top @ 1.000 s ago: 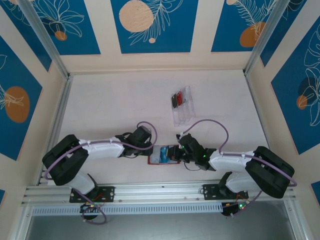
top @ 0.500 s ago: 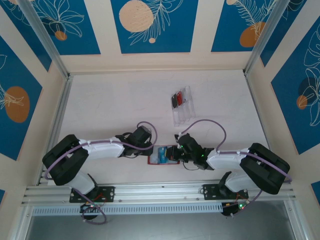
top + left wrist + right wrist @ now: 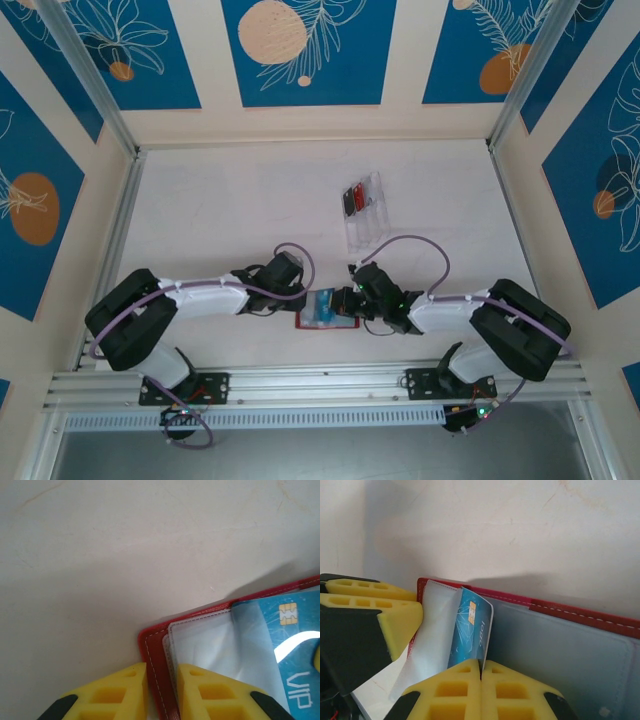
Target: Put the credit cards into the card holder
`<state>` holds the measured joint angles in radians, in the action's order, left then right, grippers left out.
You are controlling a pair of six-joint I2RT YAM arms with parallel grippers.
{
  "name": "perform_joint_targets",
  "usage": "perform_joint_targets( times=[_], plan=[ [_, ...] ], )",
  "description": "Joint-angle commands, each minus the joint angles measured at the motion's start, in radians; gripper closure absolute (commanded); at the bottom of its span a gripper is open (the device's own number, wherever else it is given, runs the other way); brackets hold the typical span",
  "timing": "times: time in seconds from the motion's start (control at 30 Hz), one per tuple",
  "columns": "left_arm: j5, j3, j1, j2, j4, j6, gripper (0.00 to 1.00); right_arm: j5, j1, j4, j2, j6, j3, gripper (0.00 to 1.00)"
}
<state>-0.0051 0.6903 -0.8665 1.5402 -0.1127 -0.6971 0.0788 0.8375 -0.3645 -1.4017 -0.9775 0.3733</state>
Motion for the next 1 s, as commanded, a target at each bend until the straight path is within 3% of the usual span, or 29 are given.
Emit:
perform_joint_targets(
  times=[0.0, 0.2, 0.6, 0.97],
  plan=[
    [0.016, -0.015, -0.02, 0.047, -0.075, 0.017, 0.79, 0.012, 0.017, 0.044, -0.044, 0.002, 0.003, 1.0],
    [0.011, -0.023, -0.021, 0.046, -0.073, 0.012, 0.79, -0.006, 0.031, 0.048, -0.051, -0.007, -0.003, 1.0],
    [0.008, -0.027, -0.022, 0.043, -0.067, 0.01, 0.79, 0.0, 0.032, 0.194, 0.092, -0.026, -0.054, 1.0],
    [0.005, -0.027, -0.023, 0.036, -0.076, 0.013, 0.79, -0.042, 0.031, 0.142, -0.062, -0.025, 0.002, 1.0]
  ],
)
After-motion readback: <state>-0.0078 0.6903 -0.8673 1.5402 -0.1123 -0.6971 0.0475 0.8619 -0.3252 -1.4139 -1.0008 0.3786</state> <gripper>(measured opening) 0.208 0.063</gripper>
